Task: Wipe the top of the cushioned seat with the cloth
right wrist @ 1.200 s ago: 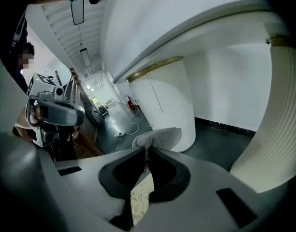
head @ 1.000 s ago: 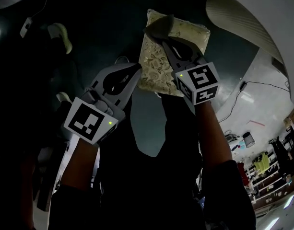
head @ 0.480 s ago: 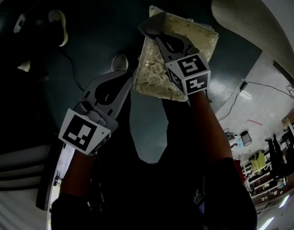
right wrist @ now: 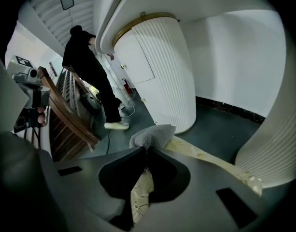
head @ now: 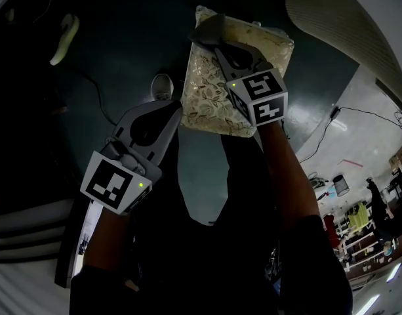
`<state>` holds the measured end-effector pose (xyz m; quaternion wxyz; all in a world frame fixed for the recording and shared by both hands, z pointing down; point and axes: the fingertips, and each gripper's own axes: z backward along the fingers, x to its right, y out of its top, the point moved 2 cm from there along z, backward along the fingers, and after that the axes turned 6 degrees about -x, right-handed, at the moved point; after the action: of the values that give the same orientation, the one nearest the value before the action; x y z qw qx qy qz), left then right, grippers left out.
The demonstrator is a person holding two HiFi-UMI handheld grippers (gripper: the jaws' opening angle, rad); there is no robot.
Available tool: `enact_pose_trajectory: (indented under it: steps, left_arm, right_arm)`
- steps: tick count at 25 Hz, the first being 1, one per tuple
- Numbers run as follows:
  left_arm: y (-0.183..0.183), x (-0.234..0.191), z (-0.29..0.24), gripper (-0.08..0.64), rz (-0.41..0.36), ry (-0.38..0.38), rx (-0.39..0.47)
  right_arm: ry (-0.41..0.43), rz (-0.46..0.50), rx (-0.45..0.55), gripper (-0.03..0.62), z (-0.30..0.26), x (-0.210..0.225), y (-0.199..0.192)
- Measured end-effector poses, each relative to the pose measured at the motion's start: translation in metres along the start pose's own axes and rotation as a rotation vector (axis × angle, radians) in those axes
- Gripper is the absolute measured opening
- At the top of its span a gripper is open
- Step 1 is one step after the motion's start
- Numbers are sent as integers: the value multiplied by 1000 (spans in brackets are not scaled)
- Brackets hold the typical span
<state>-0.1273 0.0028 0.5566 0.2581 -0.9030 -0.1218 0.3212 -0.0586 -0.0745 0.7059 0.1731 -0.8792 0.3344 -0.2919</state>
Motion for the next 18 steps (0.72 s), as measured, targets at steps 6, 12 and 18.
enact_pose_trajectory:
  steps: [6, 12, 18]
  left_arm:
    - [16, 16, -13, 8, -35, -20, 9]
    - [16, 34, -31, 8, -42, -39, -37]
    - [22, 50, -50, 8, -61, -63, -70]
  right_arm:
    - [-34, -38, -3, 40, 20, 24, -13]
    - [-64, -59, -5, 39, 39, 47, -26]
    - [-98, -98, -9, 40, 57, 71, -41]
